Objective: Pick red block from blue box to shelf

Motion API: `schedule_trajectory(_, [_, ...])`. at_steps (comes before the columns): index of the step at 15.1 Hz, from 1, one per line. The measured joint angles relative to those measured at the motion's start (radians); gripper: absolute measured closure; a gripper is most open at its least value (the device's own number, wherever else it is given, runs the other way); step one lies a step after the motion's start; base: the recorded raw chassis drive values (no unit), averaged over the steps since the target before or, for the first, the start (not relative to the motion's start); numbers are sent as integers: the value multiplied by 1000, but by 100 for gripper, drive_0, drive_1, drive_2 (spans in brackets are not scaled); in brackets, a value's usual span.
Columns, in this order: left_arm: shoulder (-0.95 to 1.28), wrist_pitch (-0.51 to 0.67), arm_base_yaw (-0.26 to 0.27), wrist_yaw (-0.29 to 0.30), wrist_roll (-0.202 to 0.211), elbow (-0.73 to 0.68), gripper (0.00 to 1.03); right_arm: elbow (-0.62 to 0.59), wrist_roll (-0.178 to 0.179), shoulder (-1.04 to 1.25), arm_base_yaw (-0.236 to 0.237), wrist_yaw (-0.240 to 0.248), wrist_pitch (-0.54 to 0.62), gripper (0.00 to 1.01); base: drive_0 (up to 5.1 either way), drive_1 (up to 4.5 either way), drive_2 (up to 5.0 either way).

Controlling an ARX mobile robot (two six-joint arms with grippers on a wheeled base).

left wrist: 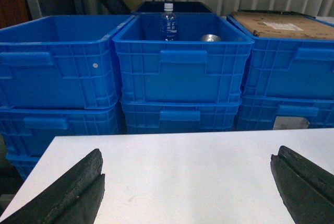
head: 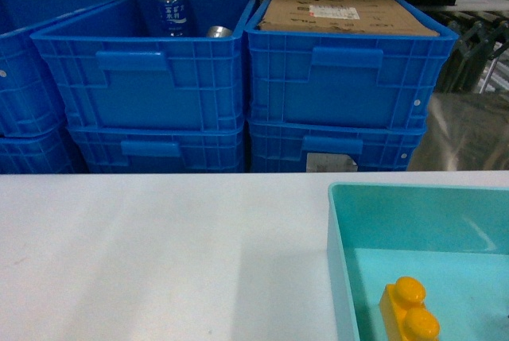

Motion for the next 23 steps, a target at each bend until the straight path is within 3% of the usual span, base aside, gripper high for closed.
schedule_trajectory(4, [0,0,0,0,0,0,5,0,0,0,0,0,0,3,0,0,0])
schedule_trajectory(5, [0,0,0,0,0,0,5,0,1,18,-12,-19,39,3,0,0,0])
schedule_trajectory(7, [0,0,0,0,0,0,5,2,9,175,-95,-90,188,3,0,0,0])
schedule_trajectory(9, [0,0,0,0,0,0,5,23,16,312,-127,-138,312,3,0,0,0])
schedule_trajectory(12, [0,0,0,0,0,0,5,131,45,543,-131,-227,422,3,0,0,0])
schedule_trajectory(14, [0,0,0,0,0,0,5,274,61,779,-101,-248,419,3,0,0,0])
schedule_trajectory(18, [0,0,0,0,0,0,5,450,64,1183,-3,-203,414,3,0,0,0])
schedule_trajectory(23, [0,0,0,0,0,0,5,524,60,1549,101,-65,550,3,0,0,0])
